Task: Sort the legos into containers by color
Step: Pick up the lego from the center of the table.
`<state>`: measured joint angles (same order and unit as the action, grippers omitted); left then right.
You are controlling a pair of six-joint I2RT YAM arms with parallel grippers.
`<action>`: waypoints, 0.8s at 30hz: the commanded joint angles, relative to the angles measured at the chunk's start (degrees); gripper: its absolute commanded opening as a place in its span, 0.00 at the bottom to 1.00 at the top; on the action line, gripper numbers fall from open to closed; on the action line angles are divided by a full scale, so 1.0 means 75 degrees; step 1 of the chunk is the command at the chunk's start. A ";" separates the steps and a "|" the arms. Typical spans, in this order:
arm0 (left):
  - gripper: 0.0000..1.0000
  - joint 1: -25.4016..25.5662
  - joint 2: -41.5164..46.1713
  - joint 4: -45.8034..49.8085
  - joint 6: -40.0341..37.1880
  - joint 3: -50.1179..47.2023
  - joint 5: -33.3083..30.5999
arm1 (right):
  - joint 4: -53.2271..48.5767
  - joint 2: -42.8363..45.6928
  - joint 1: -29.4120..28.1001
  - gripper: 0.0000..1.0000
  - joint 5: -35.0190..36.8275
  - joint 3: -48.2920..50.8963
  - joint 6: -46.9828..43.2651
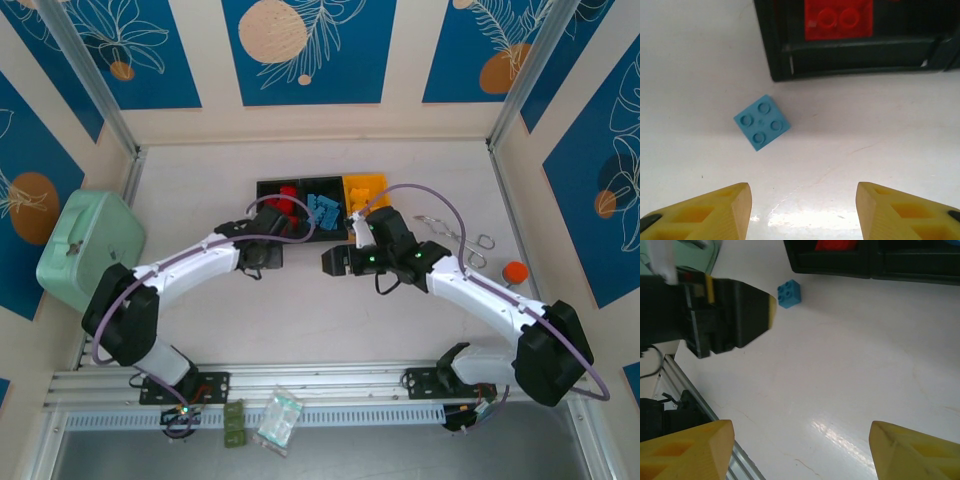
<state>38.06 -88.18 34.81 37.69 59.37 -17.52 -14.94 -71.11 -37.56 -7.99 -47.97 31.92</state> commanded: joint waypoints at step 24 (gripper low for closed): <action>0.64 -0.0162 -0.1489 -0.2467 0.0764 -0.1067 -0.1839 | -0.0175 -0.0198 -0.0073 0.72 0.0280 -0.0202 -0.0073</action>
<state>37.89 -97.69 17.06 43.22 50.54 -27.73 -14.81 -73.08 -38.41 -6.55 -47.97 31.92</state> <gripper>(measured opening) 0.646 0.718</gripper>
